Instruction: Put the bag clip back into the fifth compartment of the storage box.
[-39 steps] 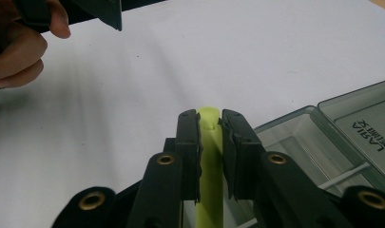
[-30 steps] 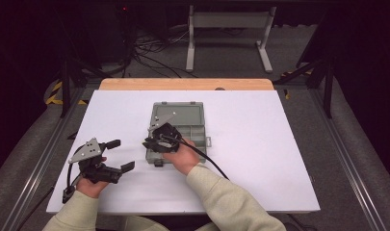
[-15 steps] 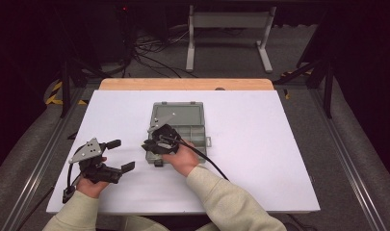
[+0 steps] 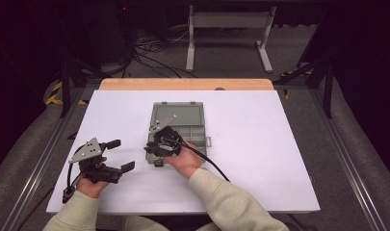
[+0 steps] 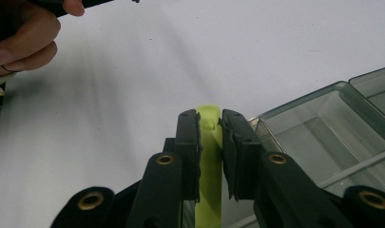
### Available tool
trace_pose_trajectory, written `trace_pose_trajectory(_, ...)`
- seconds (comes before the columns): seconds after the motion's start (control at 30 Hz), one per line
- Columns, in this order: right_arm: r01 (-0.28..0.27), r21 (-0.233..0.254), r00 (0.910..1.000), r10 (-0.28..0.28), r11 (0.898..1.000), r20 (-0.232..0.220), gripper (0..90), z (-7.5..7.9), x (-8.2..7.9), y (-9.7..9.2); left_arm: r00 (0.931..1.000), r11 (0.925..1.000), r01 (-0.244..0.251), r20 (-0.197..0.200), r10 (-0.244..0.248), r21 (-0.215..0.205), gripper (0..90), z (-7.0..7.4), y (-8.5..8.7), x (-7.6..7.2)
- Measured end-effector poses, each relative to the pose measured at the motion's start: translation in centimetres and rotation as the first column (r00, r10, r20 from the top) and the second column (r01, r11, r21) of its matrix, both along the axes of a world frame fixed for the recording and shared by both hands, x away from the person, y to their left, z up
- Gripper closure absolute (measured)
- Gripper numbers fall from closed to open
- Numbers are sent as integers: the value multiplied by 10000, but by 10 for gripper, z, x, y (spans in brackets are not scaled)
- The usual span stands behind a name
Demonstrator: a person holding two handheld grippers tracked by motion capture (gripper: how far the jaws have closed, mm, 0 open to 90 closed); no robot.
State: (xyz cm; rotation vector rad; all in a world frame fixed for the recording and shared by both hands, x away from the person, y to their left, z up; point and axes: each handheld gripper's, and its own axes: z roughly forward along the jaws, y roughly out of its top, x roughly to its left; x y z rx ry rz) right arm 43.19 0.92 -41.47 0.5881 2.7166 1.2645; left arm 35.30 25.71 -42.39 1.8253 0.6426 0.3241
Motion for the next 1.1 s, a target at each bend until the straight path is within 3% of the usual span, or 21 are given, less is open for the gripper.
trace_pose_trajectory(0.57, 349, -573, 9991, -362, 9977, -224, 779, 0, 0, -8, 10000, 10000, 34, -30, -34, 58, 10, 0, 0, 1)
trace_pose_trajectory(1.1, 562, -692, 9976, -589, 9960, -374, 768, -1, 1, -12, 10000, 10000, 9, -9, -9, 39, 10, 0, 0, 1)
